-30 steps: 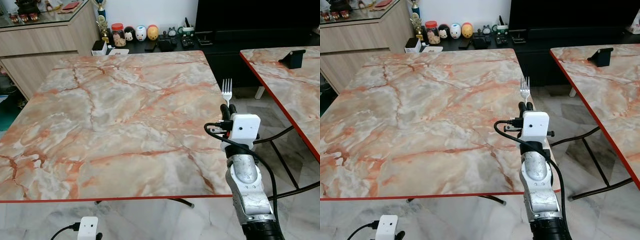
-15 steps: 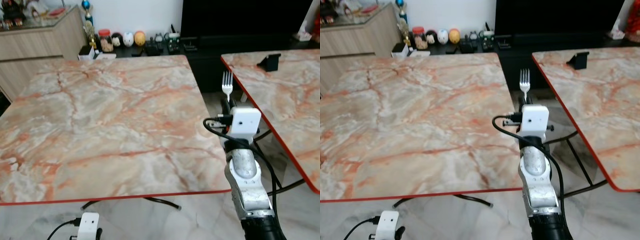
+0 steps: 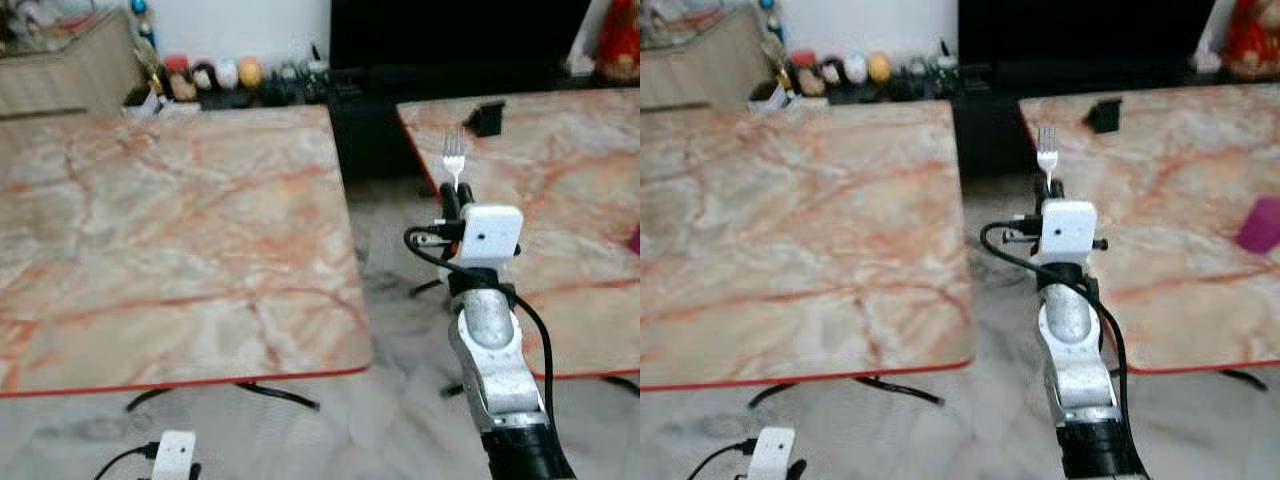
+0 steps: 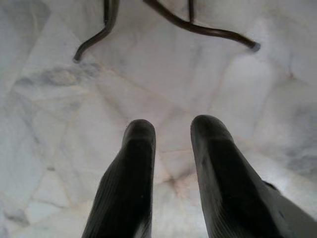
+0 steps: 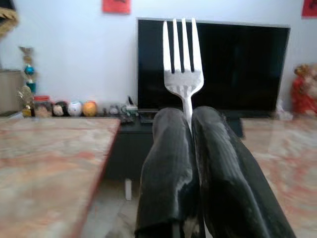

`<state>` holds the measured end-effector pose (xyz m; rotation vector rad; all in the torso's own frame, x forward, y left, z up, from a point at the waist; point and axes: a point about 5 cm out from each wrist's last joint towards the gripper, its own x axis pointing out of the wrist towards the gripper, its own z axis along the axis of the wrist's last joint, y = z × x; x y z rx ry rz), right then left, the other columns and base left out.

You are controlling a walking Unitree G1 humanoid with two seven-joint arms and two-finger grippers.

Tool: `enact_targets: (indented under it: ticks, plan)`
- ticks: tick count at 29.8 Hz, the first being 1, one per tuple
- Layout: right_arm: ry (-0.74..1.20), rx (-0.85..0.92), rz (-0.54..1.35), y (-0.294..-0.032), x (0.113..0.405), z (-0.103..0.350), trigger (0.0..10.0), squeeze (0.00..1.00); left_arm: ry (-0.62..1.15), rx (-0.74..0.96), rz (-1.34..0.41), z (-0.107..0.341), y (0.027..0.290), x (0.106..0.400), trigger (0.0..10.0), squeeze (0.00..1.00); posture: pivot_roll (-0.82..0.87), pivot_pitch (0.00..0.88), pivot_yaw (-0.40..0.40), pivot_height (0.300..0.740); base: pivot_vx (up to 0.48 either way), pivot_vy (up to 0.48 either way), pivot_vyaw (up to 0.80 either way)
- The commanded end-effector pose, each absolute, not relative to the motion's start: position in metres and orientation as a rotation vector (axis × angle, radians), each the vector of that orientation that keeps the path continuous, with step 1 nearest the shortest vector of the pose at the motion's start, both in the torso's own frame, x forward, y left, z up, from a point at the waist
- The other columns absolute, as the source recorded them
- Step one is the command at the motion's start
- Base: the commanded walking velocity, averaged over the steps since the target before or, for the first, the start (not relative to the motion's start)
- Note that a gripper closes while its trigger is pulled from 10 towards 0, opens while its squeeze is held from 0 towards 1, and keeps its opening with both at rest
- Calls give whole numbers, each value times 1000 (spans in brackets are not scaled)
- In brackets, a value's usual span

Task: Setting the table

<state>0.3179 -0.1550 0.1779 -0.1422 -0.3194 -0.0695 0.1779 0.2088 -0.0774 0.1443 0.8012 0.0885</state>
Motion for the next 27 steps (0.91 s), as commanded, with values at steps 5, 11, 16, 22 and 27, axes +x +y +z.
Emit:
enact_targets:
  ticks: [5, 11, 16, 22, 27]
  plan:
    - [-338, -133, -76, -153, 320, 185, 10000, 0, 825, 154, 88, -80, 209, 173, 10000, 0, -95, 0, 60, 740, 0, -370, 0]
    - [-341, -135, -86, -156, 321, 187, 10000, 0, 821, 149, 84, -80, 206, 174, 10000, 0, -102, 0, 60, 740, 0, -369, 0]
    - [-341, -136, -92, -156, 321, 187, 10000, 0, 822, 149, 83, -80, 206, 174, 10000, 0, -103, 0, 62, 740, 0, -370, 0]
    - [-340, -132, -92, -156, 322, 187, 10000, 0, 828, 149, 87, -81, 207, 172, 10000, 0, -100, 0, 63, 740, 0, -359, 0]
    - [-341, -129, -95, -156, 322, 188, 10000, 0, 830, 148, 88, -81, 208, 171, 10000, 0, -99, 0, 63, 740, 0, -352, 0]
